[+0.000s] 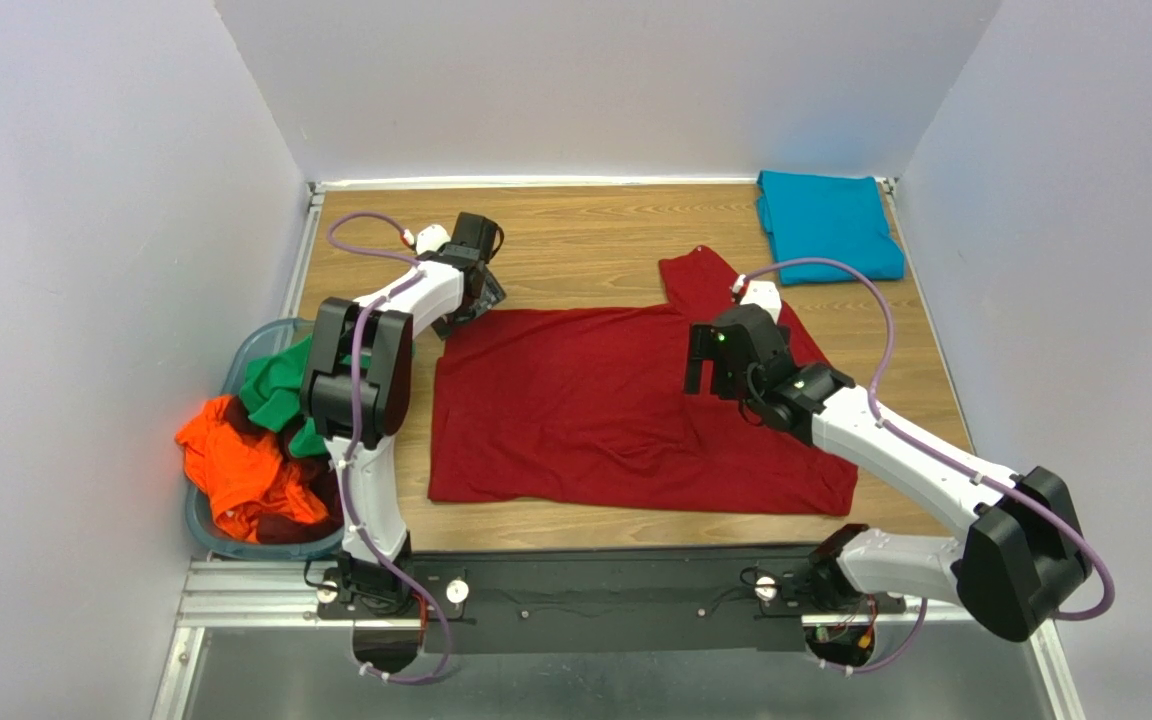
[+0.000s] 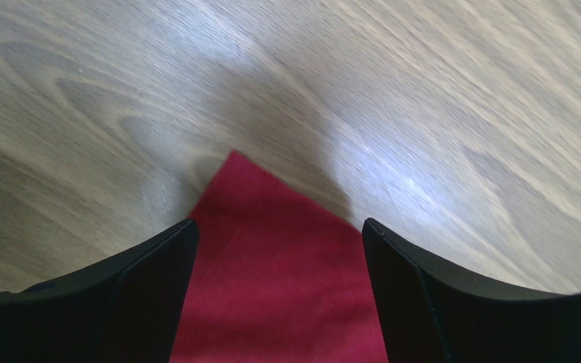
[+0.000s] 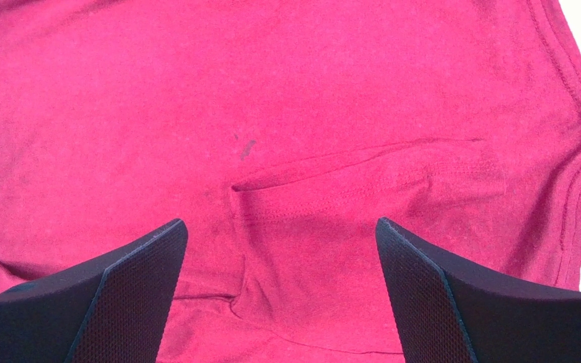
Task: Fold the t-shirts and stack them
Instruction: Fold the tshirt
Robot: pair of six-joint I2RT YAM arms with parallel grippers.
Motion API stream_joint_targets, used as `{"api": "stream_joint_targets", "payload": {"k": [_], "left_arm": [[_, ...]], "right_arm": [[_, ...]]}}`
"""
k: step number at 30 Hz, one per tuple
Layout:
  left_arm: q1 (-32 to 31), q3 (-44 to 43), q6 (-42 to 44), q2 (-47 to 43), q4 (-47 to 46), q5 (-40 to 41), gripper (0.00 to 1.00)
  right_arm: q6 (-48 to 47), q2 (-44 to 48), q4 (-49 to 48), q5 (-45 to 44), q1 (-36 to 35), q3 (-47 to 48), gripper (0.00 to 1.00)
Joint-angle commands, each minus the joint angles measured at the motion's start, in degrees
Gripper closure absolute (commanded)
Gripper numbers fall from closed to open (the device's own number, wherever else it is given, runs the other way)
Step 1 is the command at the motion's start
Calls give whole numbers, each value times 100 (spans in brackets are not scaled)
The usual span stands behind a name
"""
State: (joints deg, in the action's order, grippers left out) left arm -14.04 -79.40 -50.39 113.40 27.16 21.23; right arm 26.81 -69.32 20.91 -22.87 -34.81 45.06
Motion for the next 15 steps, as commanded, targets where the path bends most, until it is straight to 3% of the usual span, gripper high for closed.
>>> {"api": "stream_joint_targets", "payload": {"k": [1, 15], "left_arm": [[59, -217, -243, 252, 229, 487, 14], [130, -524, -384, 525, 598, 926, 25]], "right_arm": [[-97, 138, -87, 29, -9, -85, 0], [-123, 59, -87, -15, -9, -67, 0]]}}
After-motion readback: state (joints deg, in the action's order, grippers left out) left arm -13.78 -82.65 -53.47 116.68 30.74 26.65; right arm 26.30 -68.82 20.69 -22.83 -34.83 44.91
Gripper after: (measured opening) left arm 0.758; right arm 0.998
